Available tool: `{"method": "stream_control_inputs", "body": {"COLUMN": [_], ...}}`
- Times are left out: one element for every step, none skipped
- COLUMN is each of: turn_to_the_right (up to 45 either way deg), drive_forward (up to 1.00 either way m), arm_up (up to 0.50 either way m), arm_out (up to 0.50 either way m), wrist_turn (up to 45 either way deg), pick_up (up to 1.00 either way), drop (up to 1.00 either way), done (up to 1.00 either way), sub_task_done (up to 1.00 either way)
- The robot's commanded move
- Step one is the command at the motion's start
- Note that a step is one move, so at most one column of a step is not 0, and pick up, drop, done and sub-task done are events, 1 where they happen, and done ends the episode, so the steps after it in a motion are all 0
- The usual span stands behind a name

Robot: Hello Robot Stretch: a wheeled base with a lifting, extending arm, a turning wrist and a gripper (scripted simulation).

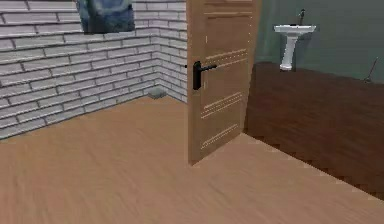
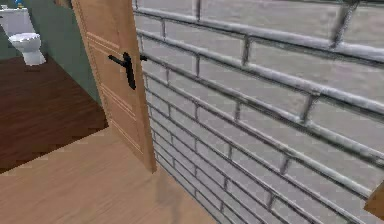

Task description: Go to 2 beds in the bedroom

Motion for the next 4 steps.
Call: {"method": "stream_control_inputs", "body": {"turn_to_the_right": [-24.0,0.0,-18.0,0.0], "drive_forward": [0.0,1.0,0.0,0.05], "arm_up": [0.0,0.0,0.0,0.0], "arm_out": [0.0,0.0,0.0,0.0], "wrist_turn": [0.0,0.0,0.0,0.0], "pick_up": [0.0,0.0,0.0,0.0], "drop": [0.0,0.0,0.0,0.0], "done": [0.0,0.0,0.0,0.0], "sub_task_done": [0.0,0.0,0.0,0.0]}}
